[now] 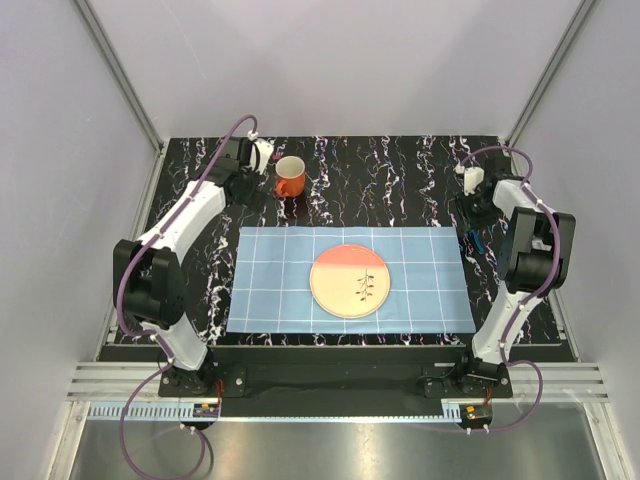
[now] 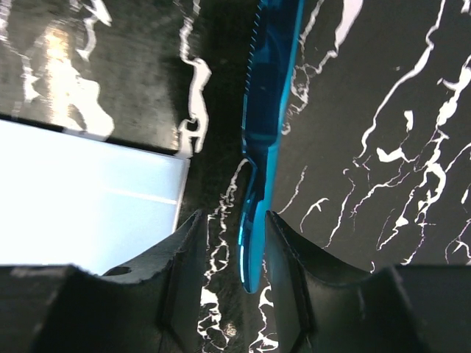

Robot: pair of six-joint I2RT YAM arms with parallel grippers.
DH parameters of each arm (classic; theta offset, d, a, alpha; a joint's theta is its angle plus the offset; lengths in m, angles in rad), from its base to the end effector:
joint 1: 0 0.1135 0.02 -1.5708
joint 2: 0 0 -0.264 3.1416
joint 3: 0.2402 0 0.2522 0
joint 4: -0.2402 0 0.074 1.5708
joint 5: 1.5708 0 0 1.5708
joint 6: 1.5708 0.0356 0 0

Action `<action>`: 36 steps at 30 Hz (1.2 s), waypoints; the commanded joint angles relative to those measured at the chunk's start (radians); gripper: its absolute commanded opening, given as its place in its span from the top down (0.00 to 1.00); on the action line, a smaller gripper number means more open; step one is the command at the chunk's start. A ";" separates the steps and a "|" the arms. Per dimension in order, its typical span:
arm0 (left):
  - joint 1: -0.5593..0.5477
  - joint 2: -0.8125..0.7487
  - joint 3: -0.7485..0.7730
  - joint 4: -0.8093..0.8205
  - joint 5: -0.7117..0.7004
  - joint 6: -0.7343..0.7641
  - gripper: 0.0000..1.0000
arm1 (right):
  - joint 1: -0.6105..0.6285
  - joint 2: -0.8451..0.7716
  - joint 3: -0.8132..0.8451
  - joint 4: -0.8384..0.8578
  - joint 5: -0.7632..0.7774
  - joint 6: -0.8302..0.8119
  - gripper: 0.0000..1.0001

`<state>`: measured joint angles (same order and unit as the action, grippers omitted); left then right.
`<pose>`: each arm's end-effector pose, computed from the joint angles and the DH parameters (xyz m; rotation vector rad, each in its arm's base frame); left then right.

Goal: Set the dinner table for one person
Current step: Pick up the knife at the center of the board.

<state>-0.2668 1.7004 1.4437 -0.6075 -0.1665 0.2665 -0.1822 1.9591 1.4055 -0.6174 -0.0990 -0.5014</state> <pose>0.3653 -0.0937 0.2881 0.5677 2.3618 0.2025 0.3964 -0.0695 0.1793 -0.4612 2.6927 -0.0580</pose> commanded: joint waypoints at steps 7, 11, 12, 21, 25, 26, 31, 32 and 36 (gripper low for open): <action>-0.006 -0.048 -0.002 0.035 0.004 0.048 0.01 | -0.037 0.052 0.009 0.005 -0.036 -0.020 0.57; -0.008 -0.056 0.003 0.035 0.004 0.066 0.01 | -0.039 0.064 0.009 0.007 -0.050 -0.014 0.57; -0.008 -0.058 0.009 0.034 0.004 0.066 0.01 | -0.040 0.069 0.009 0.007 -0.053 -0.012 0.58; -0.026 -0.067 0.018 0.022 -0.007 0.086 0.01 | -0.040 0.096 0.006 0.008 -0.077 -0.008 0.60; -0.031 -0.076 0.023 0.017 -0.011 0.102 0.01 | -0.040 0.118 0.012 0.008 -0.077 -0.009 0.60; -0.032 -0.079 0.023 0.015 -0.011 0.105 0.01 | -0.040 0.119 0.013 0.008 -0.074 -0.009 0.61; -0.038 -0.084 0.038 0.009 -0.019 0.126 0.01 | -0.040 0.130 0.023 0.010 -0.068 0.000 0.75; -0.040 -0.085 0.040 0.008 -0.021 0.128 0.01 | -0.040 0.130 0.023 0.011 -0.068 0.001 0.78; -0.041 -0.093 0.049 0.006 -0.028 0.140 0.01 | -0.040 0.133 0.018 0.013 -0.065 0.003 0.96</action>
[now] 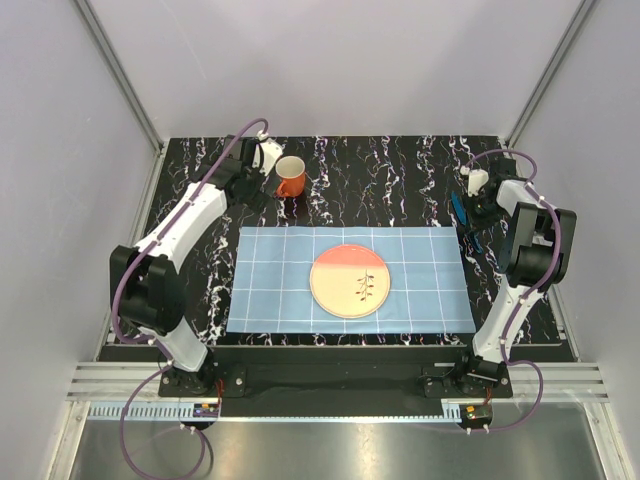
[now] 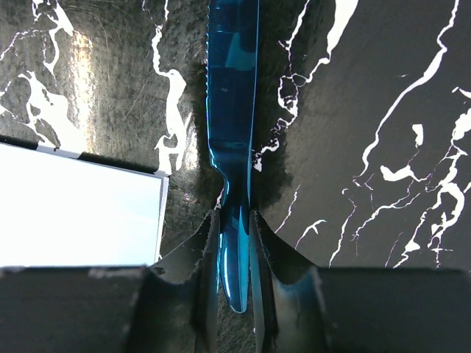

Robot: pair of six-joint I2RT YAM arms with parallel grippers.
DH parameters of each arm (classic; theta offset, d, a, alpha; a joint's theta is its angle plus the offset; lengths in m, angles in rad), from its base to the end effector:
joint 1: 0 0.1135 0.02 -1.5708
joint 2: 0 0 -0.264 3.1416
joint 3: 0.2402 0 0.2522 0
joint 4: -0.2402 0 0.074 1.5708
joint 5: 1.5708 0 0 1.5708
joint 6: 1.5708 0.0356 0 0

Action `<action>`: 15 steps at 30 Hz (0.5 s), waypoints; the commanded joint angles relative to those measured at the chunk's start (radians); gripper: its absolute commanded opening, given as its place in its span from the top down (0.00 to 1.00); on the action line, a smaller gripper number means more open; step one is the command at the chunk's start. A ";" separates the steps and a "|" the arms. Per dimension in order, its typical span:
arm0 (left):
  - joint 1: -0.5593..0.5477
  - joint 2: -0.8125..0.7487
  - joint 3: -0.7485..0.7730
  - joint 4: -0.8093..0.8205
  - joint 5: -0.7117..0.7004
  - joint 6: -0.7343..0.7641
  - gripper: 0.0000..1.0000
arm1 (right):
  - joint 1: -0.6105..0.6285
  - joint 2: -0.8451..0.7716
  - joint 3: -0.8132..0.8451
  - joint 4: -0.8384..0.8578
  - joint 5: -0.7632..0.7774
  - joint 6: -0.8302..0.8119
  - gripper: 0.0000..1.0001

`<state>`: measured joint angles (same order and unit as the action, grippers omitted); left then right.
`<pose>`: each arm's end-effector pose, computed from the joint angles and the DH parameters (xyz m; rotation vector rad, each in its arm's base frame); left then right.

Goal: Set the dinner table for one person
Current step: Pick up the knife at the center of the board.

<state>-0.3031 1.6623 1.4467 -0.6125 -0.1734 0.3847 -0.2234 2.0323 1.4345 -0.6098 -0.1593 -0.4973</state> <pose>0.3550 -0.1046 0.3023 0.7314 2.2826 0.2461 0.4036 -0.0859 0.1596 -0.4148 2.7153 0.0273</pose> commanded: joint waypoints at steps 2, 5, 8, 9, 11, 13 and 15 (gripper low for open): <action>-0.007 -0.059 0.046 0.010 -0.023 0.022 0.01 | 0.001 0.063 -0.011 0.004 -0.003 0.002 1.00; -0.011 -0.062 0.043 0.008 -0.023 0.025 0.01 | 0.001 0.060 -0.011 0.005 -0.003 0.009 1.00; -0.016 -0.065 0.046 0.008 -0.031 0.036 0.01 | 0.001 0.057 -0.017 0.004 -0.003 0.016 1.00; -0.016 -0.064 0.049 0.008 -0.031 0.037 0.01 | 0.001 0.057 -0.016 0.004 -0.003 0.020 1.00; -0.016 -0.065 0.053 0.007 -0.031 0.039 0.01 | 0.001 0.051 -0.011 -0.005 -0.003 0.040 1.00; -0.016 -0.064 0.057 0.008 -0.031 0.039 0.01 | 0.001 0.036 -0.005 -0.013 -0.008 0.058 1.00; -0.018 -0.064 0.055 0.008 -0.029 0.034 0.01 | 0.001 0.022 0.015 -0.024 -0.014 0.075 1.00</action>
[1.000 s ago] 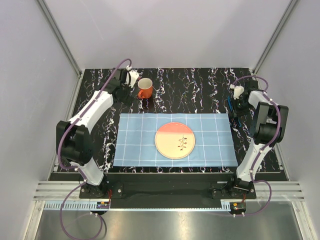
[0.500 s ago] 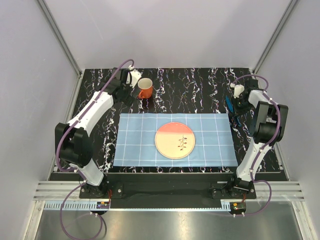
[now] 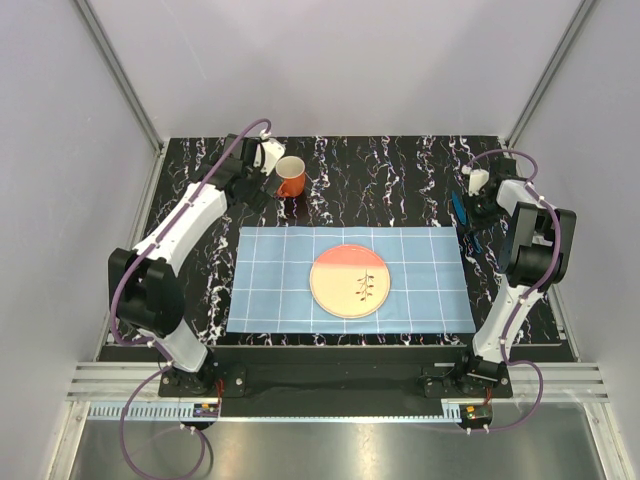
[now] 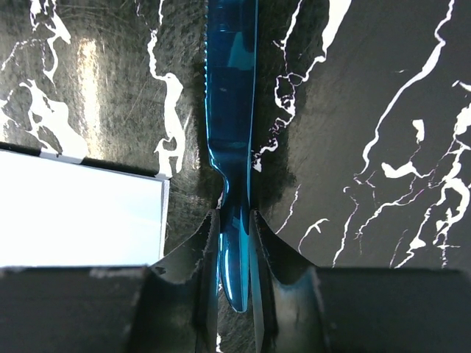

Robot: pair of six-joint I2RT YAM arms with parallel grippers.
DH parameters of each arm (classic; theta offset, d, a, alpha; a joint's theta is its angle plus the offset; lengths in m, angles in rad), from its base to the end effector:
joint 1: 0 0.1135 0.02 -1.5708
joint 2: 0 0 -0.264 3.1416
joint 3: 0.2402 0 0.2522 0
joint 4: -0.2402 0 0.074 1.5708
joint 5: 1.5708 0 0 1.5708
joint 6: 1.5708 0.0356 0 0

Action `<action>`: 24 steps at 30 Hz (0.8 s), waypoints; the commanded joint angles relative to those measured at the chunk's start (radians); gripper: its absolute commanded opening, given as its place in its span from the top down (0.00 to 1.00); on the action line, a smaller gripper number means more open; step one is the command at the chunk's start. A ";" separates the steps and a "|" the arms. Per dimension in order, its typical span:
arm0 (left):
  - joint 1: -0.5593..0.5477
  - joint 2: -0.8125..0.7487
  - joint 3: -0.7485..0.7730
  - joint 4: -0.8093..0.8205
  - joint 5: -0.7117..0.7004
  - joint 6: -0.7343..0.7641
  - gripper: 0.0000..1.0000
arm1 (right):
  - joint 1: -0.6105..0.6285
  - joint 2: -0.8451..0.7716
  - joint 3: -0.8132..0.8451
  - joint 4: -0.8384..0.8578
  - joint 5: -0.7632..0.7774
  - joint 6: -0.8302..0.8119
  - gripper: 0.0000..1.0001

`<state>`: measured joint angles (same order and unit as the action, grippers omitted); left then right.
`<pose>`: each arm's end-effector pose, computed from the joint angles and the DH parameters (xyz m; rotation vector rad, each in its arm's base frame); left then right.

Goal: Set the dinner table for one person
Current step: Pick up the knife at the center of the board.

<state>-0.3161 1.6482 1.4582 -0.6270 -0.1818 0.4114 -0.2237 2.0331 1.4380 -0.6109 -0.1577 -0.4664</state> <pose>0.3507 -0.1079 0.3099 0.7680 2.2593 0.2621 0.4041 -0.0862 0.1602 -0.3721 2.7208 0.0328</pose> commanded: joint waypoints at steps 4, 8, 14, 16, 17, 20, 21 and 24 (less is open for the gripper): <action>-0.008 -0.051 0.037 0.024 -0.016 -0.002 0.01 | 0.001 -0.001 0.056 -0.070 -0.045 0.083 1.00; -0.014 -0.050 0.033 0.023 -0.019 -0.005 0.01 | 0.001 -0.020 0.097 -0.098 -0.051 0.095 1.00; -0.015 -0.050 0.030 0.024 -0.016 -0.011 0.01 | 0.001 -0.045 0.113 -0.113 -0.036 0.092 1.00; -0.017 -0.053 0.027 0.024 -0.016 -0.013 0.01 | 0.001 -0.059 0.114 -0.119 -0.039 0.092 1.00; -0.017 -0.053 0.025 0.024 -0.016 -0.010 0.01 | 0.001 -0.063 0.113 -0.119 -0.042 0.094 1.00; -0.020 -0.053 0.025 0.024 -0.021 -0.002 0.01 | 0.003 -0.082 0.108 -0.130 -0.057 0.113 1.00; -0.020 -0.053 0.025 0.023 -0.022 0.000 0.01 | 0.003 -0.094 0.105 -0.133 -0.072 0.132 1.00; -0.021 -0.053 0.025 0.023 -0.022 0.001 0.01 | 0.004 -0.125 0.079 -0.133 -0.103 0.178 1.00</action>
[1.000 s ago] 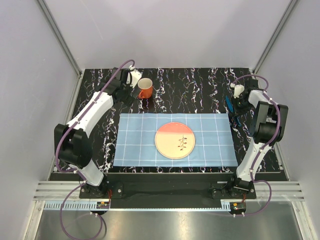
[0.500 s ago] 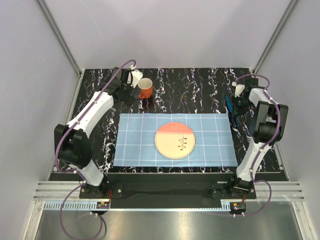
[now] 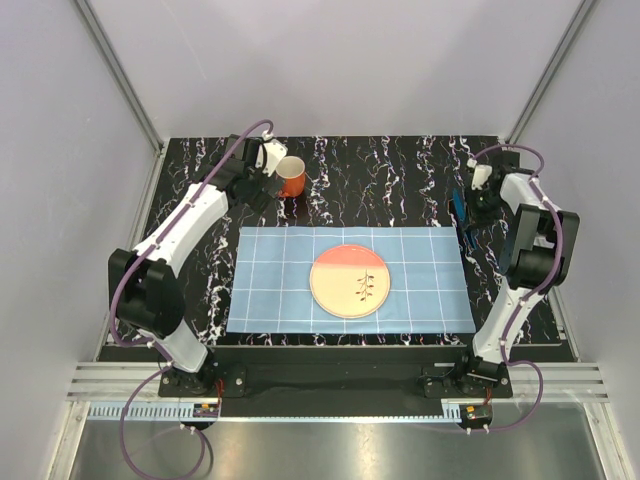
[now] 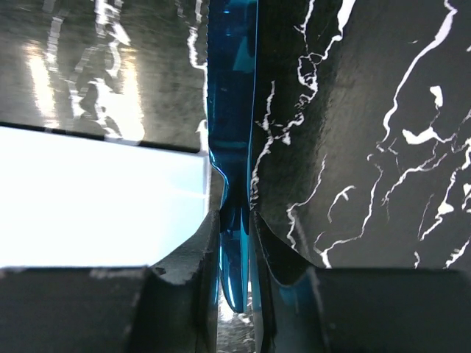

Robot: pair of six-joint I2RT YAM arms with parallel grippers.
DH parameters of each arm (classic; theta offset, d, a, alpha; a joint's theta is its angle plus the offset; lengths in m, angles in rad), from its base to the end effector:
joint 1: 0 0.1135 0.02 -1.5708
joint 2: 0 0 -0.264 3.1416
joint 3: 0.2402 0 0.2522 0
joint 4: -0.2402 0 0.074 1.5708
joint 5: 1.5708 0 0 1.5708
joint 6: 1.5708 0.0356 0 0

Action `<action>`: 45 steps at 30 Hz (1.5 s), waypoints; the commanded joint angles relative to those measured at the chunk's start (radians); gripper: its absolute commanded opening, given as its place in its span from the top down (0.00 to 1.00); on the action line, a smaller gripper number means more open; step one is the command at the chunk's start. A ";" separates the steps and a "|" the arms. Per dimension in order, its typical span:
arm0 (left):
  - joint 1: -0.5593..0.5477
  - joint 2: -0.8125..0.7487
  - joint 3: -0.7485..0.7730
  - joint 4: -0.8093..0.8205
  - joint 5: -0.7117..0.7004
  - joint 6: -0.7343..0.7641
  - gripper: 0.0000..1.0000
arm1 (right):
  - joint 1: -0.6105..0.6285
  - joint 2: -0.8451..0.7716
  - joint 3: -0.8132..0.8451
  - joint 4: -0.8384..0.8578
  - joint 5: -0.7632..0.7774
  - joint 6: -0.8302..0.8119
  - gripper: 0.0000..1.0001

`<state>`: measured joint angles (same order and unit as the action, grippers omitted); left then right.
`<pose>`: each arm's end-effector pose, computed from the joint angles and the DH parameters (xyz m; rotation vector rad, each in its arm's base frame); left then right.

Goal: Set the dinner table for one person
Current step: Pick up the knife at the center of the board, then place the knife on the napkin.

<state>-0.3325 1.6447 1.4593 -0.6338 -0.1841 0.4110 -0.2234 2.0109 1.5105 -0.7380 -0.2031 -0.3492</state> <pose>0.3478 -0.1132 0.3110 0.7857 2.2544 0.2570 0.4031 -0.0842 0.1845 -0.2208 2.7548 0.1392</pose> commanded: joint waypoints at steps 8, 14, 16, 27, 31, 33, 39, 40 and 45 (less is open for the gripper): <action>-0.023 -0.049 0.021 0.028 -0.026 0.009 0.01 | 0.015 -0.210 -0.082 -0.003 -0.126 0.142 1.00; -0.040 -0.052 0.021 0.028 -0.032 0.015 0.01 | 0.044 -0.258 -0.177 0.009 -0.166 0.196 1.00; -0.046 -0.056 0.018 0.028 -0.034 0.015 0.01 | 0.068 -0.277 -0.223 0.022 -0.177 0.211 1.00; -0.072 -0.069 -0.014 0.029 -0.009 0.003 0.01 | 0.203 -0.409 -0.427 0.115 -0.176 0.277 1.00; -0.077 -0.069 -0.020 0.031 -0.002 -0.003 0.01 | 0.219 -0.440 -0.475 0.126 -0.202 0.279 1.00; -0.080 -0.074 -0.022 0.031 0.002 -0.006 0.01 | 0.217 -0.439 -0.477 0.131 -0.216 0.283 1.00; -0.089 -0.080 -0.043 0.036 0.009 0.000 0.01 | 0.249 -0.411 -0.500 0.183 -0.314 0.370 1.00; -0.091 -0.082 -0.045 0.034 0.011 0.002 0.01 | 0.248 -0.406 -0.507 0.187 -0.332 0.378 1.00; -0.103 -0.085 -0.060 0.033 0.009 0.022 0.01 | 0.249 -0.377 -0.547 0.235 -0.423 0.426 1.00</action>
<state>-0.4252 1.6093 1.4052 -0.6342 -0.1837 0.4194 0.0189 1.6253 0.9821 -0.5629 -0.5255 0.0227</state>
